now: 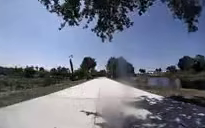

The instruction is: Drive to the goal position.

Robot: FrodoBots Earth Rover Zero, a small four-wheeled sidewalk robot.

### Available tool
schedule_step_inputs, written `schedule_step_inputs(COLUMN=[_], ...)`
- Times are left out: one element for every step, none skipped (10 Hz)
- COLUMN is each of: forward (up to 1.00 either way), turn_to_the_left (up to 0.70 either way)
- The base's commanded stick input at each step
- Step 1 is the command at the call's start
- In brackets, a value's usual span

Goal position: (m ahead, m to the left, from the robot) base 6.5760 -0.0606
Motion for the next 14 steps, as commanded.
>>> schedule_step_inputs(forward=[0.70,0.70,0.70,0.70,0.70,0.70,0.70,0.70,0.70,0.70,0.70,0.70,0.70,0.70], turn_to_the_left=[0.00,0.00,0.00,-0.02,-0.04,-0.07,-0.09,-0.11,-0.13,-0.14,-0.14,-0.14,-0.02,0.00])
